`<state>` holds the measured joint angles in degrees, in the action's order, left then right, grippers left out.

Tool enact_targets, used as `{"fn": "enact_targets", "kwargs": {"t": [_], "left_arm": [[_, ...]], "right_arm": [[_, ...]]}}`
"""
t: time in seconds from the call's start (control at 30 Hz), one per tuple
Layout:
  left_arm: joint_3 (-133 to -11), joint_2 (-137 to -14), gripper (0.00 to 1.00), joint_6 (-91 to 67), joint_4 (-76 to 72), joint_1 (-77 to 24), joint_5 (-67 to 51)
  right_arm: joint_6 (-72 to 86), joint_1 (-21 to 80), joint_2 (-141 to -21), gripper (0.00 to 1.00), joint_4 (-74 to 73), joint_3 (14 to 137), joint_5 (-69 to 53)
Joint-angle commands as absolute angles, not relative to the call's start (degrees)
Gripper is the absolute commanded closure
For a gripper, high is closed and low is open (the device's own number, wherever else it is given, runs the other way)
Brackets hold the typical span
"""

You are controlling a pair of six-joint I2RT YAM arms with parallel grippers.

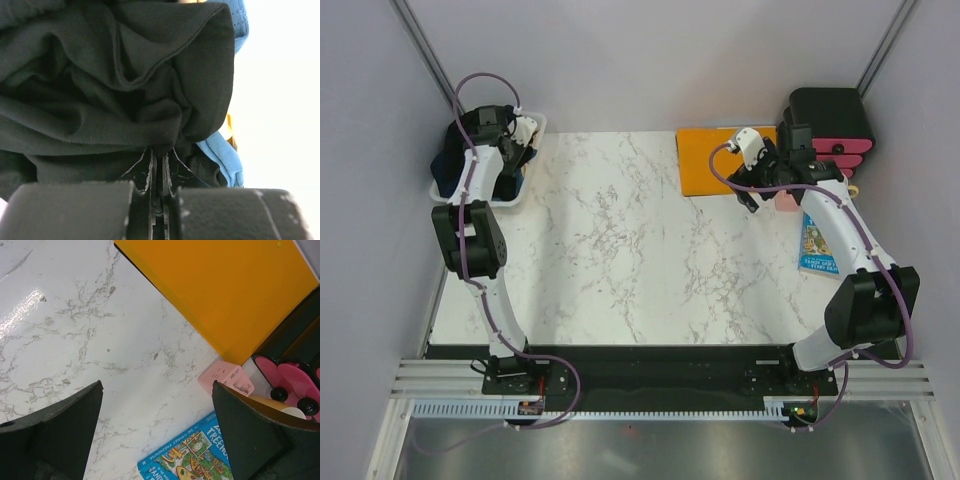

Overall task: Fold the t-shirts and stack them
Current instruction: Grab the tshirt from the pile, then move the tshirt to the center of the board

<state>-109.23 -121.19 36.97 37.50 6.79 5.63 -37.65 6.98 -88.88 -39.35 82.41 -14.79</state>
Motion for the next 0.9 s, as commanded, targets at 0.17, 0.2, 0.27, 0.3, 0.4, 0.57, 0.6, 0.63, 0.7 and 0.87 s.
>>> {"fn": "enact_targets", "kwargs": {"t": [0.17,0.2,0.27,0.3,0.4,0.57,0.6,0.63,0.7,0.87], "left_arm": [[-115.7,-107.1,0.98,29.2,37.2,6.3,-7.8],[-116.5,-105.6,0.98,29.1,37.3,5.4,-9.2],[-116.7,-100.3,0.98,28.9,37.4,4.4,-14.8],[-116.5,-98.4,0.98,28.8,37.5,2.9,-16.6],[-116.8,-93.8,0.98,28.7,39.2,-1.4,-23.6],[-118.6,-92.2,0.98,24.3,42.8,-9.6,-35.9],[-118.7,-92.6,0.98,22.6,43.0,-10.8,-37.8],[-118.8,-93.1,0.98,22.1,43.1,-11.9,-40.6],[-118.4,-94.6,0.98,21.7,43.9,-15.2,-42.5],[-112.4,-95.5,0.98,23.9,44.0,-19.5,-45.7]], "right_arm": [[-36.8,8.3,-88.1,0.02,-36.7,81.5,-15.8],[-36.8,8.4,-88.1,0.02,-36.5,81.4,-15.8],[-36.1,8.9,-88.6,0.02,-36.2,81.6,-15.7],[-35.5,9.1,-88.8,0.02,-35.7,81.7,-15.2],[-31.7,9.4,-89.6,0.02,-34.3,82.4,-15.9],[-30.9,11.0,-89.3,0.02,-31.6,82.5,-14.8],[-30.9,11.8,-89.1,0.02,-30.6,82.2,-13.3],[-30.0,12.0,-88.9,0.02,-29.3,82.0,-11.4],[-28.0,12.1,-88.5,0.02,-25.2,81.9,-5.4],[-25.8,12.2,-85.6,0.02,-21.1,80.0,1.4]]}}
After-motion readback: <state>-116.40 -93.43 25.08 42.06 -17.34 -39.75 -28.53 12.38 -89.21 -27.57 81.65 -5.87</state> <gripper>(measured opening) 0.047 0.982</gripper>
